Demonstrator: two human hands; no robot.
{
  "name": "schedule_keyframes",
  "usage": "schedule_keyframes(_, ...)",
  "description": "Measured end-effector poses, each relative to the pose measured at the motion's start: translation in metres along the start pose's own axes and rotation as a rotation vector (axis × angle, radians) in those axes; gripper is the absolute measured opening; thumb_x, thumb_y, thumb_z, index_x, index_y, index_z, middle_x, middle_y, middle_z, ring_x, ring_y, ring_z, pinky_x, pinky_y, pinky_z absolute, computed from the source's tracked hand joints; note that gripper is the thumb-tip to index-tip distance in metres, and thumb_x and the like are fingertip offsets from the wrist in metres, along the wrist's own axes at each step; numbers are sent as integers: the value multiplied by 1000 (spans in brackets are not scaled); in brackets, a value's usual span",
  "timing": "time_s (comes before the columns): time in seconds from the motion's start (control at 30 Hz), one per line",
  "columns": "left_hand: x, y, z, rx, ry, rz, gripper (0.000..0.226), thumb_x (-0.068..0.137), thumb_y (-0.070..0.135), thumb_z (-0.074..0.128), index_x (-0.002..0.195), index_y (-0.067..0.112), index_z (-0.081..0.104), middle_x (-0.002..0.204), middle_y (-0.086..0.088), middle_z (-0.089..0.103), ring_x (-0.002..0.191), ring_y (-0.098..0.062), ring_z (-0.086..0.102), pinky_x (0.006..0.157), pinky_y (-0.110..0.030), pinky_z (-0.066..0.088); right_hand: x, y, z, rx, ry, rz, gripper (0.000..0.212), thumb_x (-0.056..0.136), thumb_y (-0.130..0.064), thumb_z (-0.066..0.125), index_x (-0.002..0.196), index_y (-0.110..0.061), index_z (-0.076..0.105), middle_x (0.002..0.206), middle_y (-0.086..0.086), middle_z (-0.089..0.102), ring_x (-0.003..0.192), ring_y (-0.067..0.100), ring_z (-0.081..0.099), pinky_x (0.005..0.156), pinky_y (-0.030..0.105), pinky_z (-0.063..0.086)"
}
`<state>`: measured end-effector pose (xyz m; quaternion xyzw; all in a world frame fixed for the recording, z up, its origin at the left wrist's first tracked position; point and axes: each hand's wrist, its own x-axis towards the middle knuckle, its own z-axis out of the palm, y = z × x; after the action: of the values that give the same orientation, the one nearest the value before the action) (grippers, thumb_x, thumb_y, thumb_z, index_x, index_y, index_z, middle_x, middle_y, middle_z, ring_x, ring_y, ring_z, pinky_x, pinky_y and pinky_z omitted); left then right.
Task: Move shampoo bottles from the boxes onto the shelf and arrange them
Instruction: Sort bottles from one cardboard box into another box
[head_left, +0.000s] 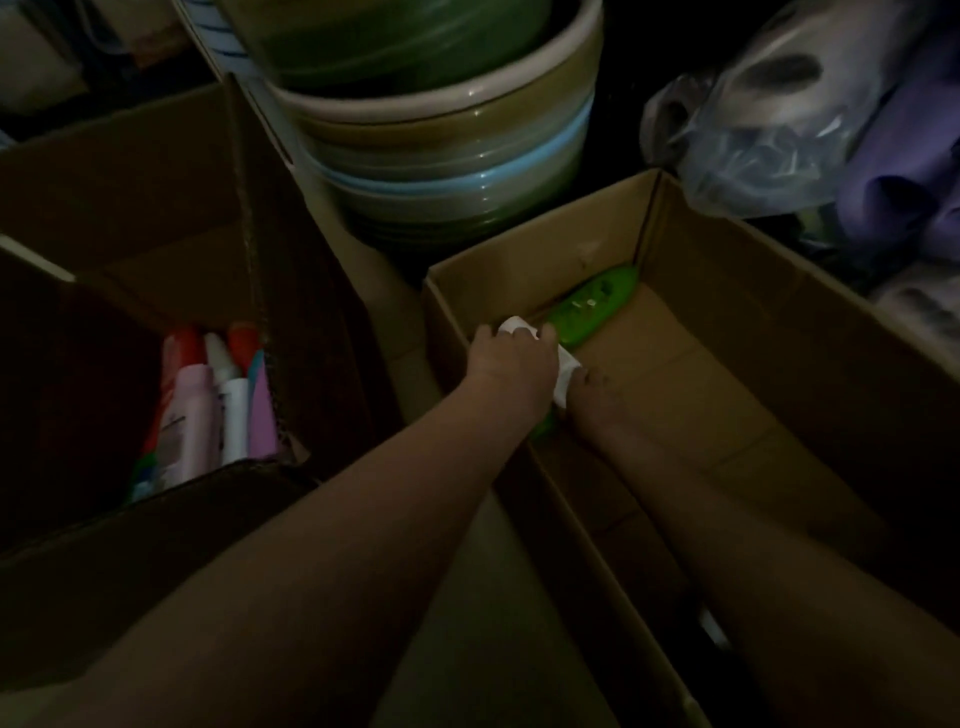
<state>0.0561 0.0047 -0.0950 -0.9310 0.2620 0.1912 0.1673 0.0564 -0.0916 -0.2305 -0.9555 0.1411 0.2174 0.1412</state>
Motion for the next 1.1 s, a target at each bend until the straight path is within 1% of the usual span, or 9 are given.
schedule_keyframes(0.1,9,2,6,2,-17,-15,69,94,28,47,148,10,7,145,-15,34,130,-30,39,107,-42,26,19,8,2,-42,-67,16,65,92,-25,53,143,-1,20,145,21,30,132,35,35,107,44,33)
schedule_keyframes(0.2,20,6,4,18,-20,-18,68,94,29,47,147,9,10,144,-16,35,130,-32,38,107,-43,27,24,18,-21,-302,-339,8,68,90,-35,56,143,-4,27,147,15,31,134,31,34,108,38,33)
schedule_keyframes(0.3,34,14,8,-3,-68,-33,63,94,27,44,146,9,13,142,-16,36,130,-32,37,108,-43,25,36,31,-45,-399,-593,1,56,96,-23,49,143,-5,25,145,6,32,137,24,32,110,28,27)
schedule_keyframes(0.43,43,23,16,29,-119,-60,58,97,25,37,147,9,13,147,-17,31,134,-33,31,110,-43,21,61,40,-54,-392,-175,-244,71,88,-32,60,146,-9,25,148,13,32,133,31,36,107,39,33)
schedule_keyframes(0.57,45,24,23,79,-95,-70,63,97,29,36,148,7,4,150,-17,24,137,-34,26,111,-45,19,64,29,-50,-513,116,-458,84,90,-39,54,150,-18,-1,158,6,0,142,34,14,108,44,28)
schedule_keyframes(0.73,43,24,32,56,-55,-46,67,97,28,35,148,7,-3,149,-16,24,135,-34,28,109,-44,23,96,16,-40,-411,76,-412,66,93,-23,51,148,-14,15,154,13,14,138,32,26,106,42,33)
schedule_keyframes(0.87,44,23,32,4,-40,-72,68,96,26,39,149,10,-1,150,-16,23,135,-34,28,108,-44,26,76,35,-41,-512,2,-416,64,94,-32,48,148,-14,19,152,11,16,137,30,28,106,42,33)
schedule_keyframes(0.97,51,41,38,-22,-89,-104,71,96,24,40,149,11,-6,153,-16,14,137,-37,23,108,-45,27,36,80,-38,-642,-109,-530,56,98,-30,39,148,-20,18,157,4,7,142,30,20,110,47,29)
schedule_keyframes(1.1,62,79,53,-8,-148,-22,76,95,27,45,149,17,-8,156,-10,2,139,-36,15,105,-47,30,-5,127,-69,-672,-298,-764,55,96,-30,42,146,-24,20,156,1,8,125,34,44,96,38,40)
